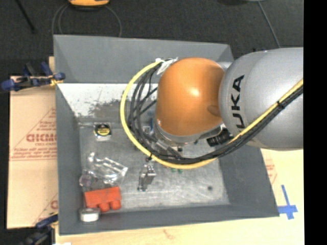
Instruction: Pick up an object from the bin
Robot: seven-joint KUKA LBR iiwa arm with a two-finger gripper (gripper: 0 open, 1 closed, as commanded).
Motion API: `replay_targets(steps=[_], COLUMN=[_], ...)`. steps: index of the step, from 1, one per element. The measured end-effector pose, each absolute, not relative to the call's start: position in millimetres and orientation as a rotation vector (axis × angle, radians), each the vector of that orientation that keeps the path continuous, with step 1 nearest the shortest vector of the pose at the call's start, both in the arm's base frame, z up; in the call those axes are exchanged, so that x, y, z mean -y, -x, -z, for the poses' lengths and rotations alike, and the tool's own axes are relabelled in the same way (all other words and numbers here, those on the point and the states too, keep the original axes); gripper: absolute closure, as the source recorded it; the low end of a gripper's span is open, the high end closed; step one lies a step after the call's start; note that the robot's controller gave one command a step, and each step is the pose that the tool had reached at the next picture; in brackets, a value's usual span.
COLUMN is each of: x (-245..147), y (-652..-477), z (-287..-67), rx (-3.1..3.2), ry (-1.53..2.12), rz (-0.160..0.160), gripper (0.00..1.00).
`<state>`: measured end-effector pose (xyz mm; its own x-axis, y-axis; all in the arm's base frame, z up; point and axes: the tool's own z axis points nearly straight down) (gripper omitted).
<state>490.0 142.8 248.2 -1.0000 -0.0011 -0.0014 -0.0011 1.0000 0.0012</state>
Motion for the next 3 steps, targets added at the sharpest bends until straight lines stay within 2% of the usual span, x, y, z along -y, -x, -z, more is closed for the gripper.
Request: replay_targets(steps=[1, 2, 3], x=[-172.3, -138.7, -153.8], y=[-511.9, -514.2, -520.6], z=[-112.8, -227.9, -74.6], rx=[-3.131, -3.122, -3.134], ry=[0.082, -0.278, -0.036], rz=[-0.003, -0.003, 0.003], gripper=[0.0, 0.0, 0.0])
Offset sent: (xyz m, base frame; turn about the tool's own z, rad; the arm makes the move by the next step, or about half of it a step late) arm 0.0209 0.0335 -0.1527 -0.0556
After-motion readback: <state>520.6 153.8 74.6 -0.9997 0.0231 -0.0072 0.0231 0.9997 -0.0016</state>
